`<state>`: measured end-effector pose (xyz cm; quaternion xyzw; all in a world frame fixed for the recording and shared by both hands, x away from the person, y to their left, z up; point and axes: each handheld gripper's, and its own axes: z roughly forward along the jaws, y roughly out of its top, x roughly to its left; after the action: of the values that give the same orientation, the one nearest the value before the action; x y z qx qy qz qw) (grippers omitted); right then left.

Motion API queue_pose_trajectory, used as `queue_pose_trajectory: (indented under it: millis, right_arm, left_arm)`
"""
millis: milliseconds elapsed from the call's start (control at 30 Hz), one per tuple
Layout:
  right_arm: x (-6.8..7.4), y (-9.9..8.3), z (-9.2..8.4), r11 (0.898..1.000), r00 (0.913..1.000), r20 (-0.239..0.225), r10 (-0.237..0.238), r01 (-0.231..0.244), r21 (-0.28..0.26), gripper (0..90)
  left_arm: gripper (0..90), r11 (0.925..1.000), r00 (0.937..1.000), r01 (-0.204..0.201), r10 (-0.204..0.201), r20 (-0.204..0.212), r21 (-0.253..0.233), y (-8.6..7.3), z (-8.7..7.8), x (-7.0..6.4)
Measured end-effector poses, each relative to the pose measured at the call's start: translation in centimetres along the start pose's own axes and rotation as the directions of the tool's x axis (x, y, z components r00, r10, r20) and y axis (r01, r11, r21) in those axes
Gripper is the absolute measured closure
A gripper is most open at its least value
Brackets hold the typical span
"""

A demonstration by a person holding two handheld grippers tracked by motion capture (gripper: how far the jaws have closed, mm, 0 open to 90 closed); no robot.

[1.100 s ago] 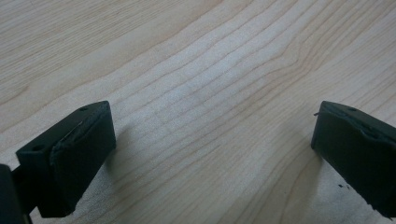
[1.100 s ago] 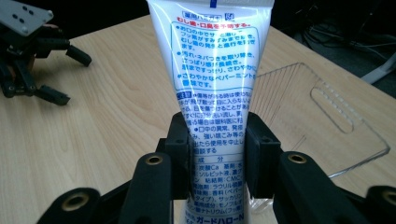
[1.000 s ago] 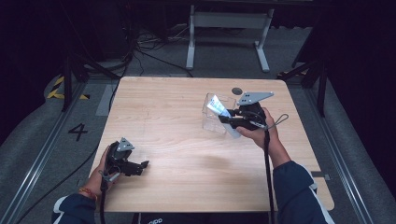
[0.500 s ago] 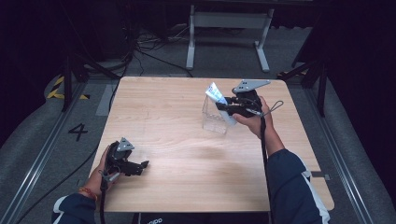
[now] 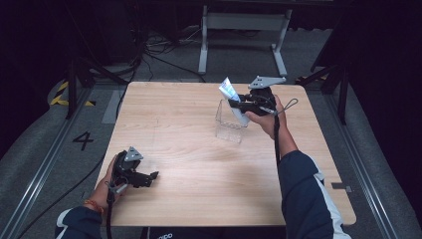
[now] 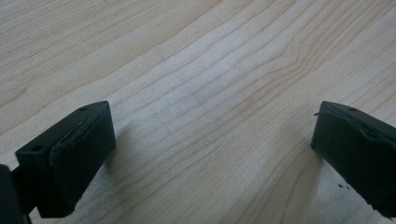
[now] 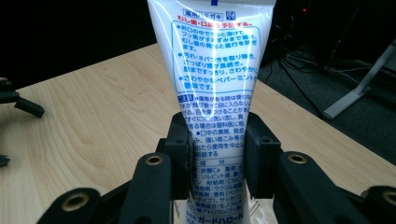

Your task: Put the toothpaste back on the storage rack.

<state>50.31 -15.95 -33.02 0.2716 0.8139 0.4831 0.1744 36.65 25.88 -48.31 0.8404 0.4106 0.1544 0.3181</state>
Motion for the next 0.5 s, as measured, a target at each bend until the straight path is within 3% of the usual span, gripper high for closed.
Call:
queue_pose_trajectory:
  millis: [500]
  right_arm:
    - [-1.6,-0.9,1.7,1.0,0.9991,0.04,0.013,-0.013,0.007,67.9]
  left_arm:
    - [0.2,1.0,1.0,-0.004,0.004,0.004,-0.001,0.0,0.0,0.0]
